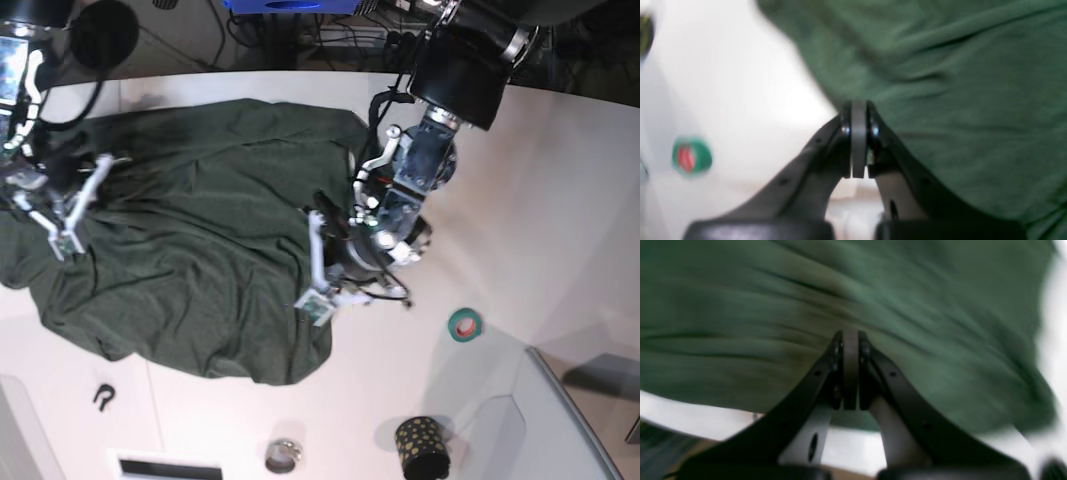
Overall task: Layout the t-shirt on the table in an organized manner, then fold the t-shirt properly
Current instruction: 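Grasp the shirt edge with the left gripper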
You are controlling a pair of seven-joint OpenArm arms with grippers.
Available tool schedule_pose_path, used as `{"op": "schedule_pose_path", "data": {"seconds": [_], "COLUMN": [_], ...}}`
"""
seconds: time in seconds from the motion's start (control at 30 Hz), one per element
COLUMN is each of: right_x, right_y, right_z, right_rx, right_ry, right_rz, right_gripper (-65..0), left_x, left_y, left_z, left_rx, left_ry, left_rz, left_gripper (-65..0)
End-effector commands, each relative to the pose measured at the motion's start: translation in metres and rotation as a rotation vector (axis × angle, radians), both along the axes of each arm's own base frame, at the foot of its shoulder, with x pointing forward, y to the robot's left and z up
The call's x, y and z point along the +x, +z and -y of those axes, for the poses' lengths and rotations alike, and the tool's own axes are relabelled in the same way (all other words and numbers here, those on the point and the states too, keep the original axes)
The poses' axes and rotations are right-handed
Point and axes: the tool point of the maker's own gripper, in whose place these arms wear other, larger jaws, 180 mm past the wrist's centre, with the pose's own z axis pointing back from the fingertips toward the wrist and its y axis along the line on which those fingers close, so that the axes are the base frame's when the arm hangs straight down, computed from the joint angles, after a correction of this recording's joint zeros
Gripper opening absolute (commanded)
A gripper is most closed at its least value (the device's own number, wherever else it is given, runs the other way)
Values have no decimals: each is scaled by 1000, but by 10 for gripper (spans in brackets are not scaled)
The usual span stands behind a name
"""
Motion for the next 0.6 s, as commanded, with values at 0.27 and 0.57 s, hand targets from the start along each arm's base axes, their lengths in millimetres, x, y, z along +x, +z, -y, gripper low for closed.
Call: {"op": "schedule_pose_path", "data": {"seconds": [0.27, 0.57], "right_x": [7, 5], "right_y": [10, 8], "right_z": [14, 12], "right_rx": [-42, -42], "right_ry": [-11, -5], "right_rz": [27, 22], "right_gripper": [-648, -648], "left_x": [-36, -60], "left_y": [-15, -44], "left_z": [-58, -26], "left_rx": [-62, -387], "left_ry": [237, 284], "left_rz": [-106, -304], "left_gripper": [-385, -127]}}
